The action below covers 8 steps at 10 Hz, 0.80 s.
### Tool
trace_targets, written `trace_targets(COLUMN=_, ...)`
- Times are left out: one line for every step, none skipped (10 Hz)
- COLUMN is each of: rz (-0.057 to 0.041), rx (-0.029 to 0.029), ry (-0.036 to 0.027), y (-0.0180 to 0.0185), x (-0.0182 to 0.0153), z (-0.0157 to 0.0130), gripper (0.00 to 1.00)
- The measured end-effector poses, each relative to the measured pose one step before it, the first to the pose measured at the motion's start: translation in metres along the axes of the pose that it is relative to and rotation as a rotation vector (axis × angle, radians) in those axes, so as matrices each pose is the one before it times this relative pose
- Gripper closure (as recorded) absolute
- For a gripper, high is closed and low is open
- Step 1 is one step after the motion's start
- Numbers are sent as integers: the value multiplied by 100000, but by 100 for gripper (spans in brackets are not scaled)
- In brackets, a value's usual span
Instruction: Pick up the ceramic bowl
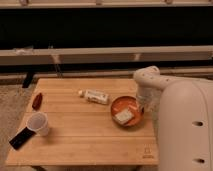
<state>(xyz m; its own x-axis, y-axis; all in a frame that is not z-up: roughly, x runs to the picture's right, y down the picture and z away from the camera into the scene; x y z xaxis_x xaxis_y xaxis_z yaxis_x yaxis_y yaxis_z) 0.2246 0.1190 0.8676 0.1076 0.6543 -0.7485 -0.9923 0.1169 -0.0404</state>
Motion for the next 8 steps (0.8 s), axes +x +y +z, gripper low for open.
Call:
trace_targets(rz=-1074, rx=-1926, ry=533, y=244, x=15, z=-1506, gripper=95)
trace_targets(rz=-1278, rx=-1759, ry=620, y=226, x=-40, z=-1228, gripper=95)
trace_targets(rz=-852, rx=-1180, ry=309, y=97, x=-92, z=-393, gripper=95)
trace_targets(rz=-1161, rx=-1837, ry=412, y=93, x=-159, z=-95, gripper=95)
trace_targets(rz=-1191, rx=-1887, ry=222, y=137, x=-110, z=-282, gripper=95)
trace_targets(rz=-1068, rx=-1569, ry=273, y=274, x=-188, z=-760, gripper=95)
trace_targets(rz=-1043, rx=-1374, ry=338, y=368, x=-162, z=-754, gripper=95)
trace_targets(rz=-1919, rx=-2310, ry=373, y=733, x=-349, z=-1453, gripper=95)
